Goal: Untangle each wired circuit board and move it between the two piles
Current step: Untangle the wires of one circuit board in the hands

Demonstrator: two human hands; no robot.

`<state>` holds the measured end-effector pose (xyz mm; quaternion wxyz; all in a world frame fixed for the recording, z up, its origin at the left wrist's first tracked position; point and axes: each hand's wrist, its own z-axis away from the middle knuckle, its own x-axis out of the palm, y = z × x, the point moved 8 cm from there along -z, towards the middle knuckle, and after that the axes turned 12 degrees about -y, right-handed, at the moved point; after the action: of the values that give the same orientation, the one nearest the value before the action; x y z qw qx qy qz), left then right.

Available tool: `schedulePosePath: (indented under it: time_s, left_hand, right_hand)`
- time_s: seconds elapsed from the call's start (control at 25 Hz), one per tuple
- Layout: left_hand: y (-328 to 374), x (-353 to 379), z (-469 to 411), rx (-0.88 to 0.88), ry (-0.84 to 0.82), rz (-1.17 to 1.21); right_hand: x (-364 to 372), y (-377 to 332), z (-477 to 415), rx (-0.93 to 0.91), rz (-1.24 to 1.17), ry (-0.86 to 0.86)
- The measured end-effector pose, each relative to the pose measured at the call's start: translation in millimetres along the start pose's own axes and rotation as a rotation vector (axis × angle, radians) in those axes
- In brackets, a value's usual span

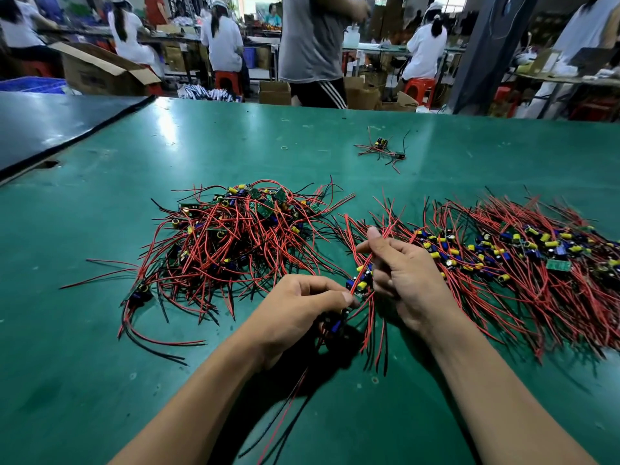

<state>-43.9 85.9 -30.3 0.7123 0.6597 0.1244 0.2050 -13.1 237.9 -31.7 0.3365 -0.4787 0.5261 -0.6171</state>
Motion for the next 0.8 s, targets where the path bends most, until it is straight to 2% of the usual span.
schedulePosePath:
  time_s: [0.16, 0.32, 0.6, 0.8]
  left_hand:
    - [-1, -4, 0, -0.003, 0.062, -0.023]
    - [-2, -12, -1, 0.048, 0.150, 0.012]
    - [4, -8, 0, 0.088, 0.099, -0.034]
    - [2, -7, -1, 0.058, 0.062, -0.050]
  right_hand:
    - [19, 3, 6, 0.072, 0.128, -0.136]
    - [46, 2, 11, 0.041, 0.301, -0.316]
    - [20, -17, 10, -0.036, 0.531, -0.116]
    - [2, -16, 9, -0.037, 0.431, 0.002]
